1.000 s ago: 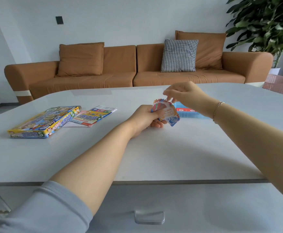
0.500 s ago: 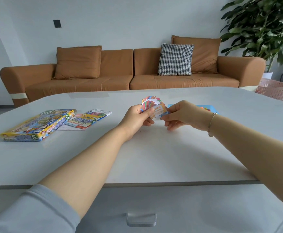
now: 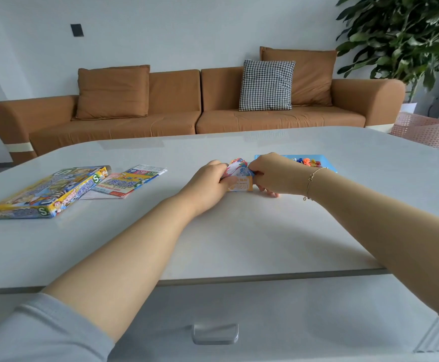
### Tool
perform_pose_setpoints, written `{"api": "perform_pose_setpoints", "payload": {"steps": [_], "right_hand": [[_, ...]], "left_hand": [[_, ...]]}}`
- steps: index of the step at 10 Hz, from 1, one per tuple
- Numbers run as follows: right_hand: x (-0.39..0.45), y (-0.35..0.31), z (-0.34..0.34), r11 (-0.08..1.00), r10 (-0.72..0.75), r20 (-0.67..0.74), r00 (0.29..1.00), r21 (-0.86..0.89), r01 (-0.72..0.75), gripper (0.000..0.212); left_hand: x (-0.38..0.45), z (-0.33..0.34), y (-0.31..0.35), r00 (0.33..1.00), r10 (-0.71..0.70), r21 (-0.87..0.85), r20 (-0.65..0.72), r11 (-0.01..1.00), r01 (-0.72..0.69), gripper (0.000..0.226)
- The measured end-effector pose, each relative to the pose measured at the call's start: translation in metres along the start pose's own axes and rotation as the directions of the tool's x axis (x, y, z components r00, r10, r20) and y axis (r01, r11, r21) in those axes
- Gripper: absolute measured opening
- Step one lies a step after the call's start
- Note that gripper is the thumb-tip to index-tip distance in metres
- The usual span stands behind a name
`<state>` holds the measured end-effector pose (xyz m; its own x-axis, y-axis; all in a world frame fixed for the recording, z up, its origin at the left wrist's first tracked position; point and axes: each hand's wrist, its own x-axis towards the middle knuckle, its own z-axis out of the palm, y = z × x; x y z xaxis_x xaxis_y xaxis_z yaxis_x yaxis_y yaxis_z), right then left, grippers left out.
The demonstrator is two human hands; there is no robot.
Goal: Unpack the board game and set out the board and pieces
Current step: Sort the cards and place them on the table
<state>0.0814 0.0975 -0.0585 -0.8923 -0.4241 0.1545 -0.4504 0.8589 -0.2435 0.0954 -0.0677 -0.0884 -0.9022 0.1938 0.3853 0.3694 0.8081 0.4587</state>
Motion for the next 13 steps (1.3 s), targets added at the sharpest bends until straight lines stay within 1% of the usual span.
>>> {"api": "perform_pose_setpoints", "payload": {"steps": [1, 2, 3, 4, 5, 6, 7, 8, 9, 10, 11, 12, 13], "right_hand": [[0.002, 0.002, 0.000, 1.000, 0.001, 0.018, 1.000, -0.026, 0.000, 0.022], [0.002, 0.004, -0.005, 0.998, 0.027, 0.076, 0.997, -0.052, -0.023, 0.026], [0.000, 0.002, -0.012, 0.990, 0.092, 0.199, 0.976, -0.121, -0.068, 0.031], [0.000, 0.001, -0.008, 0.989, 0.083, 0.220, 0.972, -0.135, -0.054, 0.031], [-0.002, 0.000, -0.002, 0.991, 0.064, 0.198, 0.978, -0.128, -0.038, 0.029], [-0.001, 0.000, 0.003, 0.991, 0.041, 0.191, 0.981, -0.134, -0.016, 0.029], [0.001, 0.002, 0.006, 0.973, 0.023, 0.132, 0.991, -0.229, 0.008, 0.026], [0.001, 0.001, -0.001, 0.975, -0.041, -0.042, 0.998, -0.221, 0.031, 0.030], [-0.005, -0.007, -0.001, 0.978, -0.116, -0.105, 0.988, -0.188, 0.095, 0.056], [-0.006, -0.009, 0.008, 0.965, -0.145, -0.025, 0.989, -0.224, 0.136, 0.051], [-0.007, -0.007, 0.008, 0.967, -0.132, -0.043, 0.990, -0.223, 0.119, 0.051], [-0.009, -0.008, 0.007, 0.964, -0.156, -0.012, 0.988, -0.220, 0.150, 0.055], [-0.010, -0.008, 0.005, 0.969, -0.129, -0.006, 0.992, -0.214, 0.125, 0.051]], "left_hand": [[0.000, -0.001, -0.001, 1.000, 0.011, -0.069, -0.016, 0.998, -0.012, 0.030], [0.000, -0.002, -0.003, 0.998, 0.030, -0.027, -0.049, 0.999, -0.032, 0.034], [0.001, -0.002, -0.006, 0.996, 0.071, 0.121, -0.057, 0.991, -0.064, 0.022], [-0.002, -0.002, -0.005, 0.993, 0.111, 0.187, -0.027, 0.977, -0.104, 0.018], [-0.004, -0.003, -0.002, 0.987, 0.148, 0.306, 0.059, 0.939, -0.159, 0.008], [-0.005, -0.001, 0.000, 0.985, 0.131, 0.393, 0.112, 0.905, -0.165, 0.011], [-0.005, -0.001, 0.002, 0.989, 0.100, 0.423, 0.106, 0.896, -0.136, 0.015], [-0.005, -0.002, 0.004, 0.997, 0.028, 0.396, 0.071, 0.917, -0.054, 0.014], [-0.004, -0.002, 0.003, 0.996, -0.041, 0.389, 0.075, 0.921, 0.009, 0.022], [-0.004, -0.003, 0.000, 0.996, -0.043, 0.374, 0.080, 0.928, 0.010, 0.019], [-0.003, -0.003, -0.001, 0.995, -0.044, 0.378, 0.092, 0.926, 0.006, 0.020], [-0.003, -0.002, -0.004, 0.993, -0.039, 0.394, 0.110, 0.919, -0.008, 0.020], [-0.004, -0.003, -0.002, 0.994, -0.020, 0.433, 0.107, 0.901, -0.028, 0.019]]}}
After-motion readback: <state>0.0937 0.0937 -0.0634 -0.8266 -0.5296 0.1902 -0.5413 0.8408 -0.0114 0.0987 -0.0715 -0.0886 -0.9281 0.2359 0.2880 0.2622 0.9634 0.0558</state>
